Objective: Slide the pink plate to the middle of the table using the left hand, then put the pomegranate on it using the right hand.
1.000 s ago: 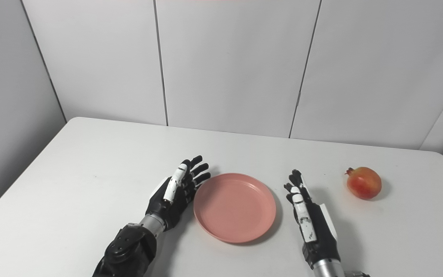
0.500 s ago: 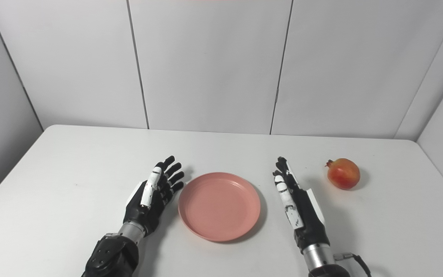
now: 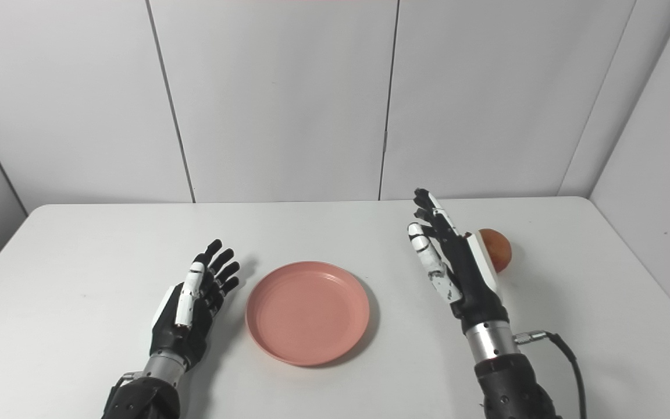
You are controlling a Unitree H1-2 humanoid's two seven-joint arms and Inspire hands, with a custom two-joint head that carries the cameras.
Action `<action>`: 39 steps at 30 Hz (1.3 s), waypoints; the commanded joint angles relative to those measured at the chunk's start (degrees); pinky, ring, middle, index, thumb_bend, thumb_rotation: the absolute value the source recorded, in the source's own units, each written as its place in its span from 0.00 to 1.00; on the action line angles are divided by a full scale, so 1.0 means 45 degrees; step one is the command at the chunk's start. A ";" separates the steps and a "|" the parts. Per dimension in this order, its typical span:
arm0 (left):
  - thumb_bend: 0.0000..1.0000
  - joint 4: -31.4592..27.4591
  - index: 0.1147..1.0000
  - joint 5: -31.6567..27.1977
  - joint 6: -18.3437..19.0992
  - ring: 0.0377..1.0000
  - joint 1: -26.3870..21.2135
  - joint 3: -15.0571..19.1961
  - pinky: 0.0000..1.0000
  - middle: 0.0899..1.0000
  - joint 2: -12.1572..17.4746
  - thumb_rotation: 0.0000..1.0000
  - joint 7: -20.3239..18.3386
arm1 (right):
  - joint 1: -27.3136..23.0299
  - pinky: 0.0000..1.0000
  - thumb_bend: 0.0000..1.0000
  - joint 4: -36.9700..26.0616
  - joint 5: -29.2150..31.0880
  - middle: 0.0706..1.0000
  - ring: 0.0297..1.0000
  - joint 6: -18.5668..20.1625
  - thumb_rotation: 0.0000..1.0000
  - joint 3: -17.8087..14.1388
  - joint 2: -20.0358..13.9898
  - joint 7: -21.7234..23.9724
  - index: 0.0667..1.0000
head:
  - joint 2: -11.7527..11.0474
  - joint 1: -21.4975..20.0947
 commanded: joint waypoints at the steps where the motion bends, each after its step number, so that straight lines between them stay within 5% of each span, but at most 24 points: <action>1: 0.40 -0.0295 0.93 -0.0005 -0.0619 0.93 -0.0183 0.0030 0.94 0.94 0.0145 1.00 -0.0179 | -0.0641 0.85 0.46 -0.0328 -0.0282 0.90 0.88 -0.0889 1.00 -0.0170 -0.0267 -0.0316 0.90 | -0.0001 0.0017; 15: 0.36 0.0575 0.94 -0.0549 -0.1176 0.94 0.0076 0.0404 0.96 0.95 0.0545 1.00 -0.0726 | -0.1307 0.82 0.59 0.0024 -0.2760 0.89 0.87 -0.0722 0.98 -0.0254 -0.1407 -0.0967 0.90 | -0.0826 -0.1403; 39: 0.32 0.1318 0.93 -0.0827 -0.1638 0.93 -0.0089 0.0760 0.94 0.94 0.0879 1.00 -0.1129 | -0.2370 0.81 0.85 0.1702 -0.5084 0.96 0.91 0.1383 0.56 -0.0274 -0.2775 -0.0242 0.98 | -0.1173 -0.2438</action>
